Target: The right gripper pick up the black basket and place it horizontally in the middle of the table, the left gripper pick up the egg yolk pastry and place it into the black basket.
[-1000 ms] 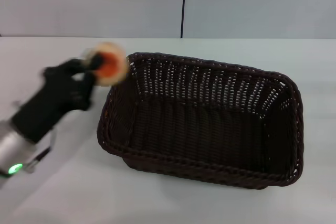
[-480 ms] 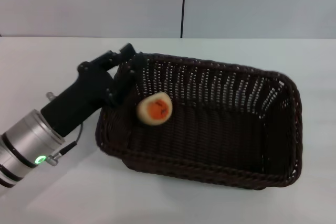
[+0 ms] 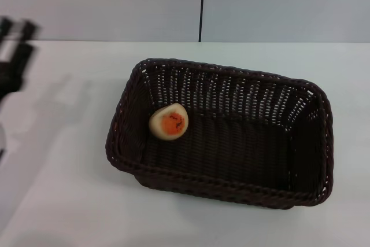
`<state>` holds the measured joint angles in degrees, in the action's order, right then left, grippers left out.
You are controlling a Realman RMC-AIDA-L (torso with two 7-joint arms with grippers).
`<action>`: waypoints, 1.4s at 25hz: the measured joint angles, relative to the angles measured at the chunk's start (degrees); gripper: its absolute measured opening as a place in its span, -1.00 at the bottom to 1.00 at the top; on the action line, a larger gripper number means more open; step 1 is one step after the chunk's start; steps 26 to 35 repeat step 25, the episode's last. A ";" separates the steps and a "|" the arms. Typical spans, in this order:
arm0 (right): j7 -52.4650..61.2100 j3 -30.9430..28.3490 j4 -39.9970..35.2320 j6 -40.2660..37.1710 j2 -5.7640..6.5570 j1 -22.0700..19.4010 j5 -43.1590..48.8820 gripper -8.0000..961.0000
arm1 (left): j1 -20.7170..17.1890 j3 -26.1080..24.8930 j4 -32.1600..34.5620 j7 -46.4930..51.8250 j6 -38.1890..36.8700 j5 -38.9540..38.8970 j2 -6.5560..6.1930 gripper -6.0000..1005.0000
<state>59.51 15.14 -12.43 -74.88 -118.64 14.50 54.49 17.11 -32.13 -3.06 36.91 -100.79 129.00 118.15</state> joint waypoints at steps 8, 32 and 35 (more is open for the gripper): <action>-0.30 -2.02 -1.19 -2.03 0.09 -1.63 0.00 -0.11 | -5.67 -12.20 2.05 0.16 -2.02 0.00 -0.29 0.08; -0.37 -2.49 -1.54 -2.38 0.22 -0.86 0.00 -0.11 | -7.26 -15.09 2.36 0.68 -5.20 0.02 -0.50 0.08; -0.37 -2.49 -1.54 -2.38 0.22 -0.86 0.00 -0.11 | -7.26 -15.09 2.36 0.68 -5.20 0.02 -0.50 0.08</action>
